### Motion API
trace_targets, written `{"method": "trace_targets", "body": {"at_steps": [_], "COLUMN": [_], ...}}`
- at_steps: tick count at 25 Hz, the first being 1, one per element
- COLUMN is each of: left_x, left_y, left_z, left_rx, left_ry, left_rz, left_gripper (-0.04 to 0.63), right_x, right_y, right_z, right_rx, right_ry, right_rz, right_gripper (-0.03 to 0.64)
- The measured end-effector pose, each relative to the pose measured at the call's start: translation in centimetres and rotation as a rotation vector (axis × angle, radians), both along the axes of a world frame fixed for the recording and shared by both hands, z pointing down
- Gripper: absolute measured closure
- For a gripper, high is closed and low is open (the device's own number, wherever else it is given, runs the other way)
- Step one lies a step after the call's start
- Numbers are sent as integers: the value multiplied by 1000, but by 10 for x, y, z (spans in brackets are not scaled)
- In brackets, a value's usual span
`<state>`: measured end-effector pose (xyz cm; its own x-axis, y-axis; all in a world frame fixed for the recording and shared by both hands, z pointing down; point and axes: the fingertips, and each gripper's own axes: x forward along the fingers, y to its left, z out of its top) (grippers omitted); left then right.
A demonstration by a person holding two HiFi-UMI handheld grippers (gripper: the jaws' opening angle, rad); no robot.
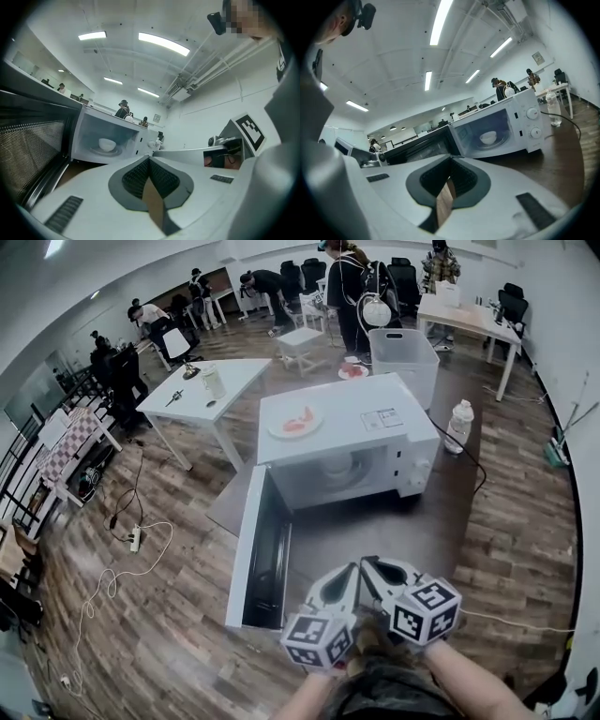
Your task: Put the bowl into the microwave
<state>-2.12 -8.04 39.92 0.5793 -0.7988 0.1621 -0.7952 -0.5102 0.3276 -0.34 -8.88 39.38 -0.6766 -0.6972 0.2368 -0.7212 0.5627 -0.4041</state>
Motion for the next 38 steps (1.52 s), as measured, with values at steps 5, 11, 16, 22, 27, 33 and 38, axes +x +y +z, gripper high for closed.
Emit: {"method": "trace_targets", "body": {"at_steps": [5,11,16,22,27,33,38], "left_x": [2,8,7,8,7,3,5], "left_y": [19,42,59,66,64,64,67], "left_z": [8,15,17,23,19,11,11], "left_rx": [3,-6,-11,-22,-11,2,1], "left_ry": [4,12,27,29,28,39,53], "left_rz": [10,31,41,45,43,36,41], "left_gripper": [592,592,591,592,591,592,592], "right_x": [2,9,7,9,8,3,6], "right_y": [19,43,63,70,70,72,77], "right_z": [8,18,19,27,24,20,20], "right_rx": [4,-27,-30,-30,-24,-14,-15], "right_ry": [35,28,26,38,29,44,48], "right_rz": [-3,-12,-18,-24,-23,-29,-24], "right_gripper": [617,617,617,617,617,617,617]}}
